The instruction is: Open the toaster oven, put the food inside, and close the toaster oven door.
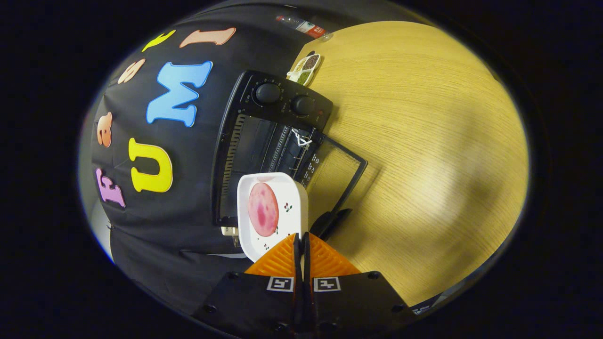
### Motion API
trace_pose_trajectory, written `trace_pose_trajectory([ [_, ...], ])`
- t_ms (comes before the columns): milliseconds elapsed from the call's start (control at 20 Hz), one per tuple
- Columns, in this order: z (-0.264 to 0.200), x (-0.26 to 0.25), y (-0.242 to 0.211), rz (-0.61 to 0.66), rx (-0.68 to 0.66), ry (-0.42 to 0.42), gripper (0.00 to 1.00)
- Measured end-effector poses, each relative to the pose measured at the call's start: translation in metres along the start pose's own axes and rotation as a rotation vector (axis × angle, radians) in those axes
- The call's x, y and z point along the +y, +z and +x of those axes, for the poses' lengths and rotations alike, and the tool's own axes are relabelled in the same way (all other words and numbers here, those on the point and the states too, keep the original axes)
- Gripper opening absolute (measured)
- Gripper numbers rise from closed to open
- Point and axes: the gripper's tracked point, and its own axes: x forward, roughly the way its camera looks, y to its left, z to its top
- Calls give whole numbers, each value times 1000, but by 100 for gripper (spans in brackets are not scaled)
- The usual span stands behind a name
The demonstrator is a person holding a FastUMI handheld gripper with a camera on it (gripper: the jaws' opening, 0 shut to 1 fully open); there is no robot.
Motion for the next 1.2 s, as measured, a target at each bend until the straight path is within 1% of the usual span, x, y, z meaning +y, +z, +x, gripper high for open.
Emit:
trace_pose_trajectory([
  [250, 33, 14, 7, 83, -50, -6, 1],
  [400, 51, 20, 12, 106, -92, -22, 2],
  [750, 94, 35, 25, 211, -161, -21, 2],
  [1000, 112, 50, 42, 269, -237, 8, 2],
  [1050, 114, 55, 46, 288, -244, 24, 2],
  [1100, 121, 55, 47, 301, -242, 15, 5],
  [1200, 129, 56, 49, 305, -252, 4, 5],
])
